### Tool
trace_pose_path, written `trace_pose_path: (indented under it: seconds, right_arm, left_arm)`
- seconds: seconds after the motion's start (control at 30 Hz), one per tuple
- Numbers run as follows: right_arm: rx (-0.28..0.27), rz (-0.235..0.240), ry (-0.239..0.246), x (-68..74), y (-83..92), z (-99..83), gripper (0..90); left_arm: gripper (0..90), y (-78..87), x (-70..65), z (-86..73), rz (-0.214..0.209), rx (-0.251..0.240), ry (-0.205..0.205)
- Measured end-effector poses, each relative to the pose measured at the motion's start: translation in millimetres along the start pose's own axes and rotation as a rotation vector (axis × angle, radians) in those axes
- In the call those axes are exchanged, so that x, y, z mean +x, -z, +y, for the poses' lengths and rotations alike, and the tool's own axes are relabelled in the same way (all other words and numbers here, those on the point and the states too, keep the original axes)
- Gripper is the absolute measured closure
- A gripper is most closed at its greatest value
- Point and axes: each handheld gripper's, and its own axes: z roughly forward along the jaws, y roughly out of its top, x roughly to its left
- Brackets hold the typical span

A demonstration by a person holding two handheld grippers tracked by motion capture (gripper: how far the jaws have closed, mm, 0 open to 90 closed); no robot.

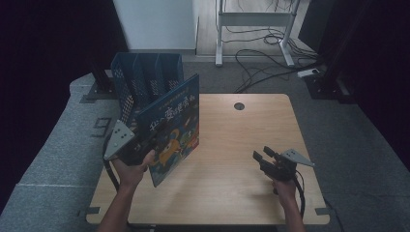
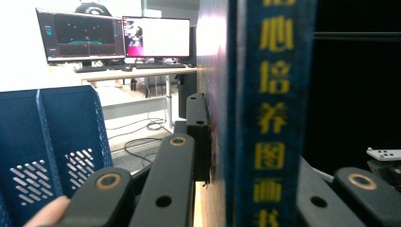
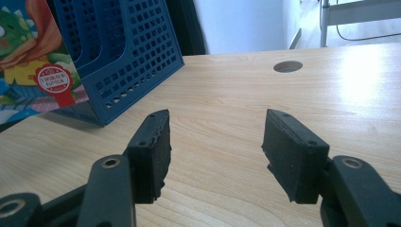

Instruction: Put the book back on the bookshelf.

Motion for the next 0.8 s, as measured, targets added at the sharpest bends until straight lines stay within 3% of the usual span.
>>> trace_pose_path:
  seconds: [0.47, 0.8]
  right_arm:
    - [0.024, -0.002, 0.007, 0.6, -3.7, -2.8, 41.5]
    - [0.069, -0.014, 0.012, -0.7, -10.7, -10.6, 41.5]
  left_arm:
    - [82.3, 4.7, 9.6, 5.1, 0.034, -0.006, -0.004]
    - [82.3, 10.2, 18.4, 8.3, 0.061, -0.009, -0.005]
